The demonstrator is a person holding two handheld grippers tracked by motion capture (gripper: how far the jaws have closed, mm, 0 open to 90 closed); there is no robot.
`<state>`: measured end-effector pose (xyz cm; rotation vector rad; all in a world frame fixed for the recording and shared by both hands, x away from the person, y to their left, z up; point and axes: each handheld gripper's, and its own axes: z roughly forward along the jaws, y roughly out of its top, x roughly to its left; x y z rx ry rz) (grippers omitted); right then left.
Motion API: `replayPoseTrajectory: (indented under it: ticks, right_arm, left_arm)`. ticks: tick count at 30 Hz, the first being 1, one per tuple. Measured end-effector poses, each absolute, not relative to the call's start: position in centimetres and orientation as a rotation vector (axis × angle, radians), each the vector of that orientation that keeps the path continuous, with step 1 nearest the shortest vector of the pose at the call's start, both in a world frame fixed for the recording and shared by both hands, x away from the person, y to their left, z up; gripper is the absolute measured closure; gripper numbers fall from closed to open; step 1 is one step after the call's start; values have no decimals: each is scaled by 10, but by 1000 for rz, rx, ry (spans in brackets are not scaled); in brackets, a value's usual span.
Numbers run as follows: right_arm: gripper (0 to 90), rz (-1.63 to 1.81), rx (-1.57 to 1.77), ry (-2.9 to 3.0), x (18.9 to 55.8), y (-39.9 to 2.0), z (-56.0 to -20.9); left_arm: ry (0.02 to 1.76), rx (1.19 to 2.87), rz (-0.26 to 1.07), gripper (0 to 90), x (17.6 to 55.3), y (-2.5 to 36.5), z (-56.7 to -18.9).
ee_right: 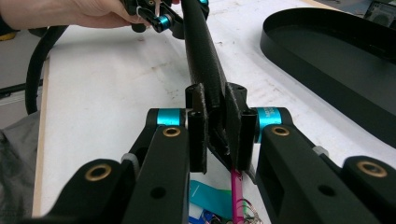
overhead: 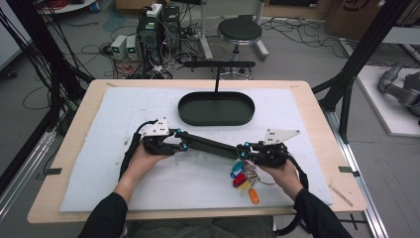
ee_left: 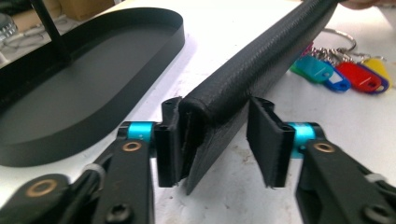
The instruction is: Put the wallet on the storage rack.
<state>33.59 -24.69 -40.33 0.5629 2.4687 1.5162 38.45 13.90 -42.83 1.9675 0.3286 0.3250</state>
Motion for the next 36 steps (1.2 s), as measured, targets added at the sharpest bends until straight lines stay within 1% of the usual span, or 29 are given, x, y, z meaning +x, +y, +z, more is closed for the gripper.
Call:
replayPoseTrajectory:
  ticks: [4, 5, 7, 9, 10, 11, 12, 13, 15, 18, 22, 28, 29, 36]
  right_arm:
    - [769, 1522, 597, 2453, 338, -250, -403]
    - [769, 1522, 597, 2453, 338, -250, -403]
    - [732, 1522, 615, 2448, 340, -252, -404]
    - [621, 1515, 652, 2430, 341, -254, -404]
    - [621, 1515, 652, 2430, 341, -254, -404]
    - [513, 1516, 677, 2410, 341, -254, -404]
    - [513, 1516, 677, 2410, 341, -254, -404]
    - [449, 1527, 708, 2388, 341, -256, -404]
    - [393, 1550, 723, 2358, 341, -259, -402]
    - [377, 1573, 725, 2331, 342, -262, -401]
    - [327, 1583, 722, 2324, 342, -264, -400]
    - [305, 1568, 689, 2354, 343, -258, -402]
    - [303, 1550, 679, 2361, 344, -255, -403]
    - [297, 1540, 669, 2352, 349, -248, -403]
  left_arm:
    - [315, 1965, 330, 689, 384, 140, -427]
    - [305, 1959, 323, 689, 383, 141, -426]
    - [281, 1945, 307, 725, 381, 141, -424]
    - [270, 1934, 300, 751, 379, 141, -421]
    - [270, 1934, 300, 755, 379, 141, -421]
    - [259, 1918, 288, 758, 377, 141, -420]
    - [259, 1918, 288, 759, 377, 141, -420]
    - [262, 1907, 286, 759, 376, 140, -418]
    - [259, 1892, 286, 761, 374, 141, -415]
    - [249, 1884, 301, 762, 371, 142, -412]
    - [274, 1854, 306, 763, 367, 147, -407]
    - [326, 1779, 249, 762, 359, 153, -397]
    - [345, 1745, 217, 763, 356, 154, -396]
    - [382, 1664, 138, 763, 349, 151, -396]
